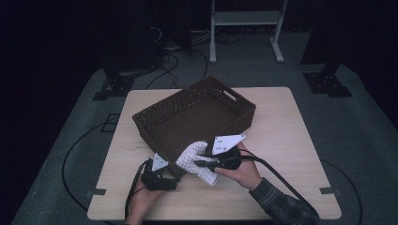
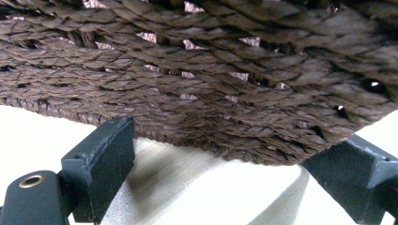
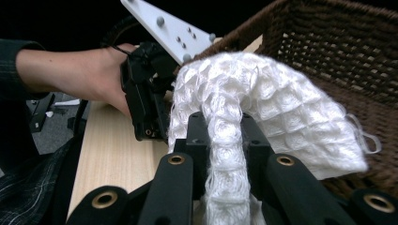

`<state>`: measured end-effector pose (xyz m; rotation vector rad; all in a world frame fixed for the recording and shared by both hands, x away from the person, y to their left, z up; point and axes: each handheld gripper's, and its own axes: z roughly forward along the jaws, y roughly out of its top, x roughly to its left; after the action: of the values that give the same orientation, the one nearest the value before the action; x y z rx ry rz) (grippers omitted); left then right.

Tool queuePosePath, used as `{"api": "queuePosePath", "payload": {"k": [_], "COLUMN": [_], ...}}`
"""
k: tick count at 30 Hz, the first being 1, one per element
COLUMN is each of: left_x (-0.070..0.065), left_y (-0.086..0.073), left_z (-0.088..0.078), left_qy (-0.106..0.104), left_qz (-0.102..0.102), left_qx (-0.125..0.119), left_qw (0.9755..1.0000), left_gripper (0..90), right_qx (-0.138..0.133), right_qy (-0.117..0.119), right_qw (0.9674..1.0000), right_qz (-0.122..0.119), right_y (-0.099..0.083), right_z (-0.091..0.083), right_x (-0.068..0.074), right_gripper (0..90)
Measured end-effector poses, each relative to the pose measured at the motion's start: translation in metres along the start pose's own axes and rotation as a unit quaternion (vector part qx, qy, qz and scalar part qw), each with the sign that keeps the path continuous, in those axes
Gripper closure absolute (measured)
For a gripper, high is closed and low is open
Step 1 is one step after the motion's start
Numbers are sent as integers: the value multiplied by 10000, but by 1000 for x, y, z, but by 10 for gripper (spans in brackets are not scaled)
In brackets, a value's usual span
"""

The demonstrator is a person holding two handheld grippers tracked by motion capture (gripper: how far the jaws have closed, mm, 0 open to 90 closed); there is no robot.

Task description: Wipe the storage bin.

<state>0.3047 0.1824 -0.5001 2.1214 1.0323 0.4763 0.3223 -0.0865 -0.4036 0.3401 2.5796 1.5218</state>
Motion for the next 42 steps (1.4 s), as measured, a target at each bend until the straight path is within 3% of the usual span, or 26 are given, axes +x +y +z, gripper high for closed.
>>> {"api": "queuePosePath", "payload": {"k": [11,22,28,39,42], "left_x": [0,0,0,0,0], "left_y": [0,0,0,0,0], "left_z": [0,0,0,0,0], "left_qy": [-1,-1,3,6,4], "left_qz": [14,10,-4,0,1], "left_qx": [14,13,-10,-11,-9], "left_qw": [10000,10000,10000,10000,10000], "left_gripper": [102,102,101,102,102], "right_qx": [307,842,1013,1519,1480], "right_qy": [93,113,53,5,-12], "right_qw": [9994,9963,9948,9881,9888], "right_qz": [94,105,116,244,190], "right_y": [-12,-26,-31,-44,-44], "right_z": [24,48,54,64,60], "right_x": [-2,-4,-7,-14,-13], "right_gripper": [774,774,774,771,771]}}
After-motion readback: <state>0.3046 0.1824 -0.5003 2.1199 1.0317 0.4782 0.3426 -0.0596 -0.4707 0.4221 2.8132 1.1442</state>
